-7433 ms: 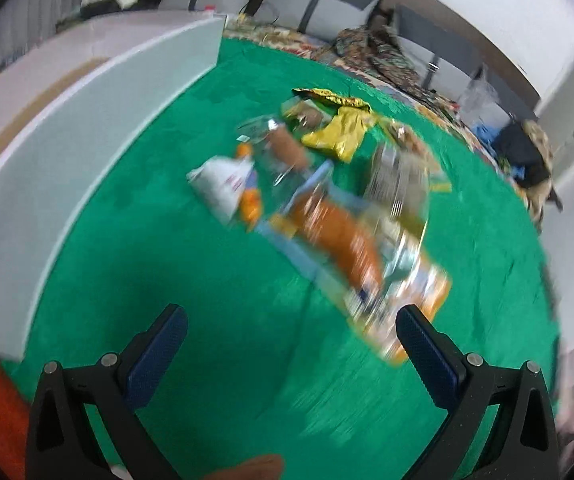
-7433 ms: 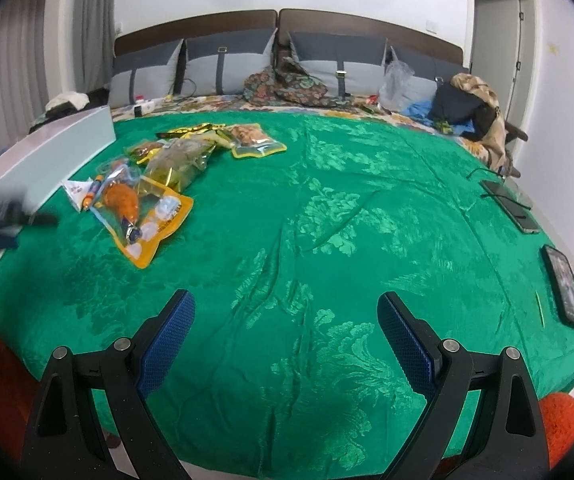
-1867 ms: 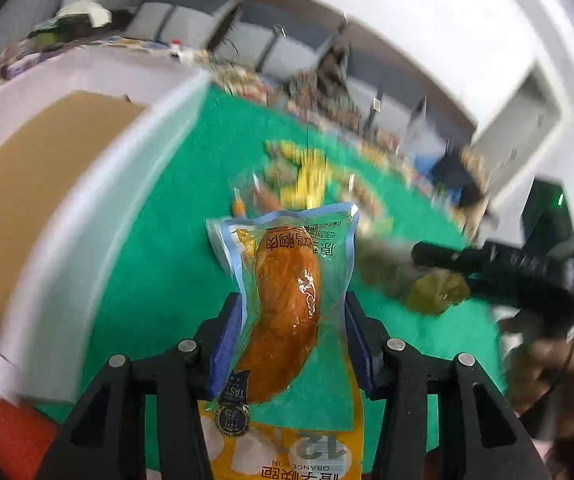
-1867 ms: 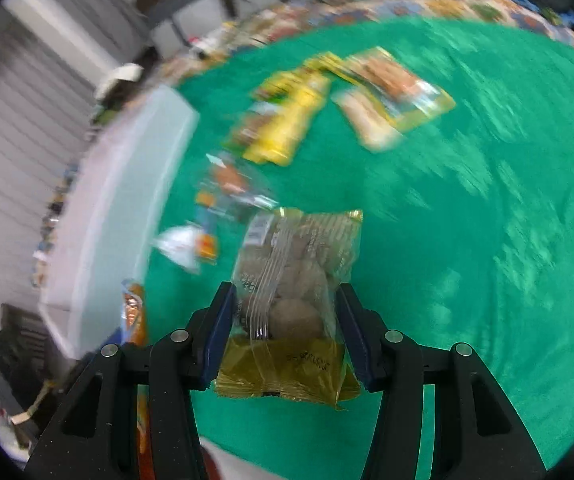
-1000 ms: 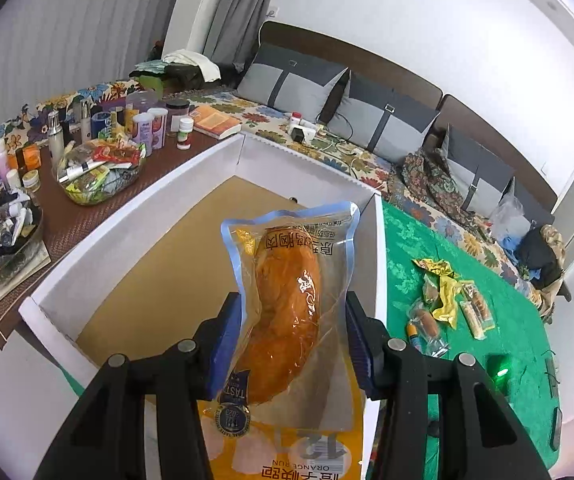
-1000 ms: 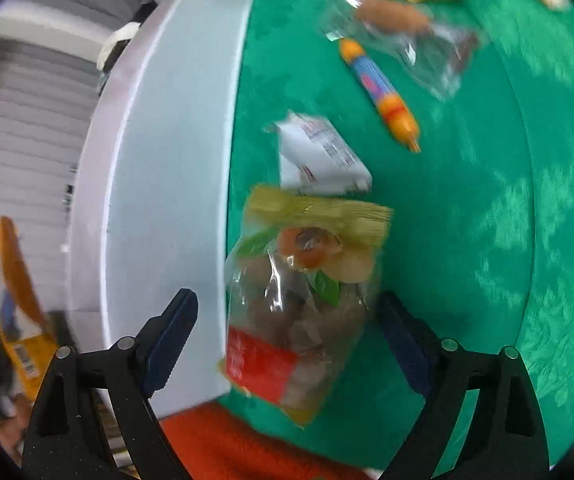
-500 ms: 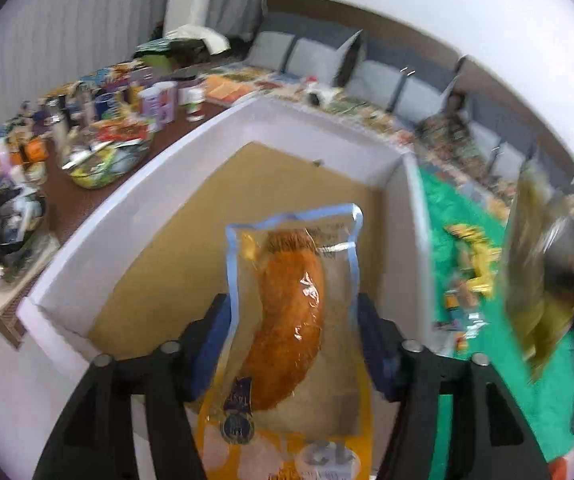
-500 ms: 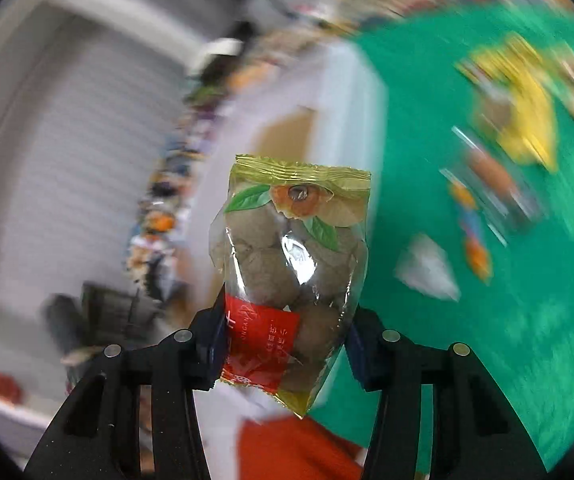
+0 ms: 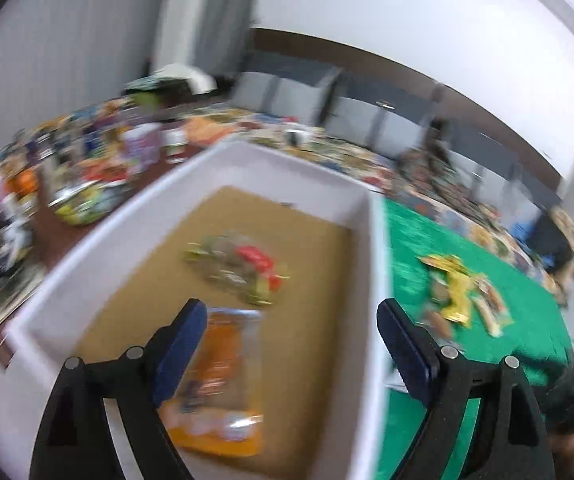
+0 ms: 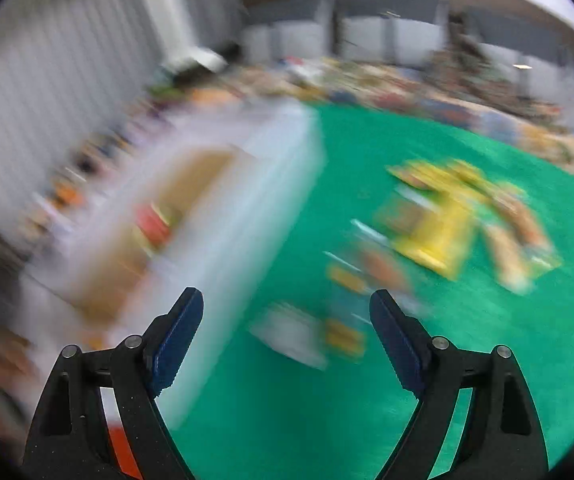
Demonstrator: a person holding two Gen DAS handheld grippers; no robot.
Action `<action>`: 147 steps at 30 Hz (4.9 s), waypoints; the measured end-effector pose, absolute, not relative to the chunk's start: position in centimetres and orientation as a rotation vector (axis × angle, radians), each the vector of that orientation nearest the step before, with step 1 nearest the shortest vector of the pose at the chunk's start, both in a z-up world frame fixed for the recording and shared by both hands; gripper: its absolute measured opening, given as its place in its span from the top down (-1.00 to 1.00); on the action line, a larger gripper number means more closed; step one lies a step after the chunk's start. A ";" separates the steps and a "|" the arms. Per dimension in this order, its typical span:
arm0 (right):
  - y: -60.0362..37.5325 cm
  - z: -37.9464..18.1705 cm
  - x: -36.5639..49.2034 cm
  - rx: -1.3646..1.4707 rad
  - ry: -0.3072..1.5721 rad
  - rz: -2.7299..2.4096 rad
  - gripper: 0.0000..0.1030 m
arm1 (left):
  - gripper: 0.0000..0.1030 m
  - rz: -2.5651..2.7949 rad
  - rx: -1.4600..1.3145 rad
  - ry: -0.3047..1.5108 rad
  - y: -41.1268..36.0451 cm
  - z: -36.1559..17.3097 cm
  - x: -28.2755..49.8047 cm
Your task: Organize snacks
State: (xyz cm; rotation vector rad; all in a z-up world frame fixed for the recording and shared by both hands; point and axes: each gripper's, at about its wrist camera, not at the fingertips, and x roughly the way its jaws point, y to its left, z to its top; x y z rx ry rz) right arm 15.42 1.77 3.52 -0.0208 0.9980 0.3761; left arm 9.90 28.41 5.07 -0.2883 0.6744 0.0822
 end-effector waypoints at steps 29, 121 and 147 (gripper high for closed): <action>-28.3 -5.9 7.3 0.041 0.996 -0.064 -0.77 | -0.69 0.165 0.188 0.697 16.0 2.7 11.0; -28.5 -6.0 7.5 0.045 0.998 -0.060 -0.82 | -1.00 -0.096 0.038 0.961 5.2 -11.2 18.7; -28.5 -6.0 7.6 0.046 0.998 -0.059 -0.82 | -1.00 -0.096 0.037 0.961 5.2 -11.2 18.7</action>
